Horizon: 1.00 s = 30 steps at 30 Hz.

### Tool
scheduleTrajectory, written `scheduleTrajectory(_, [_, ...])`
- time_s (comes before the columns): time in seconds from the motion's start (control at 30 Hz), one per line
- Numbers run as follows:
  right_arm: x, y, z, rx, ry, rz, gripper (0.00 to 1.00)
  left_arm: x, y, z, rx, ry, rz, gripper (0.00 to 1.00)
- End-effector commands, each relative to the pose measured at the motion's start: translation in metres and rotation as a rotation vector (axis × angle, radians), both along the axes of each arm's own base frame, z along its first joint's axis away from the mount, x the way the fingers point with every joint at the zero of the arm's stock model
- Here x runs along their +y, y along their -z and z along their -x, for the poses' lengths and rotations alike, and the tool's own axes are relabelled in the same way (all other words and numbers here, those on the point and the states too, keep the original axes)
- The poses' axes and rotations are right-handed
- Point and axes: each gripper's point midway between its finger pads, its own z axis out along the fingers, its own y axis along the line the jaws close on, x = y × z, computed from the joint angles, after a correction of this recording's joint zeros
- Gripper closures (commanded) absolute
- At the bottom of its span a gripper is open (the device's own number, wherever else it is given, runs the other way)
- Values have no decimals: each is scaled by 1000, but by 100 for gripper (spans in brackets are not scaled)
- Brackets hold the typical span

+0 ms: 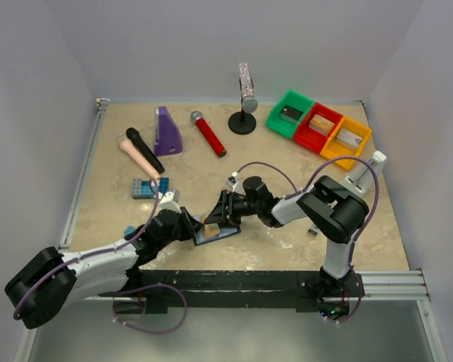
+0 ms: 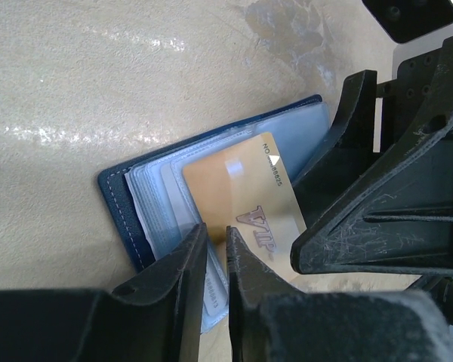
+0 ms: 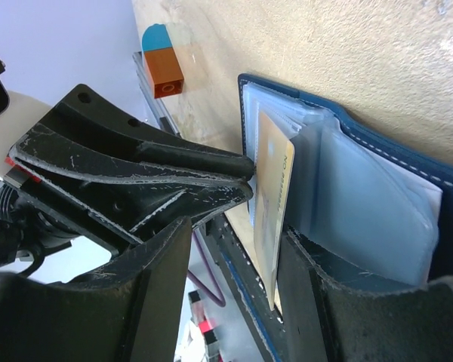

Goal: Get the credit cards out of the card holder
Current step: Remove the credit card from the card holder.

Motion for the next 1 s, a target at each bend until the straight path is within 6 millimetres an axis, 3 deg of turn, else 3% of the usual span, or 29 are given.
scheduleTrajectory(0.0, [8, -8, 2, -12, -38, -28, 49, 16, 18, 14, 56, -3, -72, 77])
scheduleTrajectory(0.27, [4, 7, 3, -5, -41, 14, 52, 21, 11, 13, 38, -22, -79, 76])
scheduleTrajectory(0.6, [7, -4, 4, -14, -49, -33, 55, 23, 24, 15, 75, -25, -110, 79])
scheduleTrajectory(0.97, [2, -9, 6, -26, -38, -29, 57, 31, 36, 20, 102, -37, -148, 93])
